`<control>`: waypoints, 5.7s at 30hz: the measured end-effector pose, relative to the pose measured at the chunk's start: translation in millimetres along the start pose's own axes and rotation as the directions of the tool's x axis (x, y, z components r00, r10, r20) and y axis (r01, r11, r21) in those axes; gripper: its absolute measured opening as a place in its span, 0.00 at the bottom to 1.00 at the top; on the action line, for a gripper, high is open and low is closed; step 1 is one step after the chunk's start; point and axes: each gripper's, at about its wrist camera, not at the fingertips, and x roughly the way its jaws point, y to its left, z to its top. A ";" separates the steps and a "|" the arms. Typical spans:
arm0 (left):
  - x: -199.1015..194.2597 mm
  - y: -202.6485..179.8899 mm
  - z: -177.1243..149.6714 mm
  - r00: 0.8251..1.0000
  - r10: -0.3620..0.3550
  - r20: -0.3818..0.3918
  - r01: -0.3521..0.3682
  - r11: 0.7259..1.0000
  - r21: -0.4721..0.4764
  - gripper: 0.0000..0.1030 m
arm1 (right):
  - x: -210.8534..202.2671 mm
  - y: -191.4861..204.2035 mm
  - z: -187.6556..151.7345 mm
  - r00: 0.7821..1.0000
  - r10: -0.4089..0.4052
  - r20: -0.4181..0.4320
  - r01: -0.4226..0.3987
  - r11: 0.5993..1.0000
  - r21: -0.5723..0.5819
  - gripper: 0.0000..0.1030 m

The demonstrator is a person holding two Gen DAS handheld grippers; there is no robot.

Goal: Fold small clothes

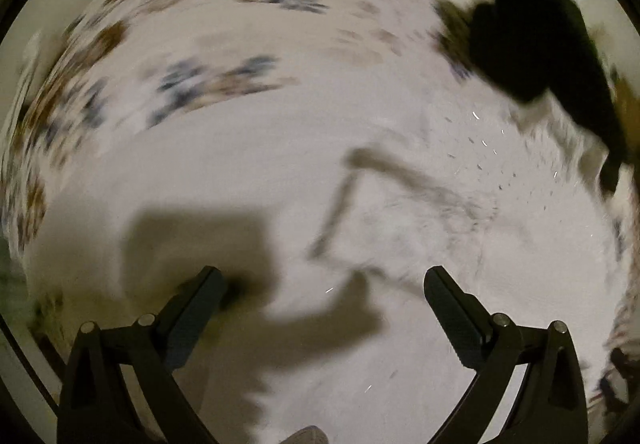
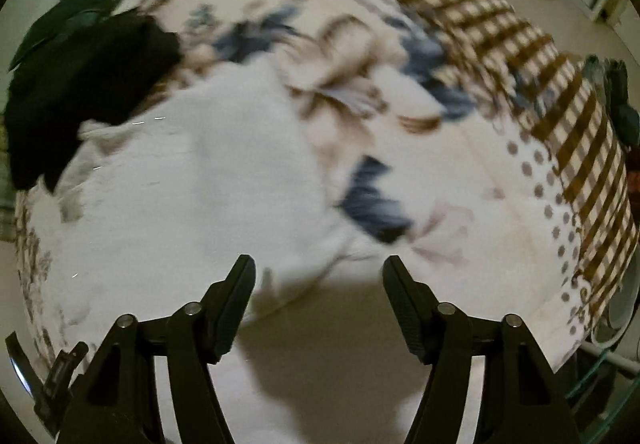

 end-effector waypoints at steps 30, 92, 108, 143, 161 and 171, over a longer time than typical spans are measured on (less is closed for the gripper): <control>45.8 381.7 -100.7 0.957 0.085 0.276 0.253 0.217 -0.943 1.00 | 47.9 246.2 -92.2 0.989 -0.008 -0.148 -0.043 0.941 -0.337 0.81; -37.9 -353.6 -97.4 0.939 -0.343 0.030 0.271 0.789 0.552 0.14 | 16.5 -77.8 47.9 0.991 -0.126 -0.044 0.122 0.990 -0.069 1.00; -29.8 -176.9 -29.3 0.992 -0.084 0.092 0.047 0.938 0.342 0.87 | 5.6 -64.3 78.7 0.929 0.359 -0.093 -0.345 0.928 0.138 1.00; 44.0 -107.4 -15.4 1.000 0.021 -0.013 -0.015 0.941 0.337 0.87 | 40.6 -1.0 54.8 0.971 0.079 -0.226 -0.081 0.997 0.002 0.54; -18.3 -93.6 -41.0 0.997 -0.071 -0.025 0.075 0.942 0.328 0.88 | -15.3 39.4 25.2 0.992 -0.122 -0.011 0.114 0.951 -0.286 0.90; -104.7 -80.0 -95.3 0.994 -0.095 0.048 0.072 0.932 0.356 0.88 | -108.5 66.9 -65.8 0.973 -0.128 0.191 0.192 0.911 -0.364 0.99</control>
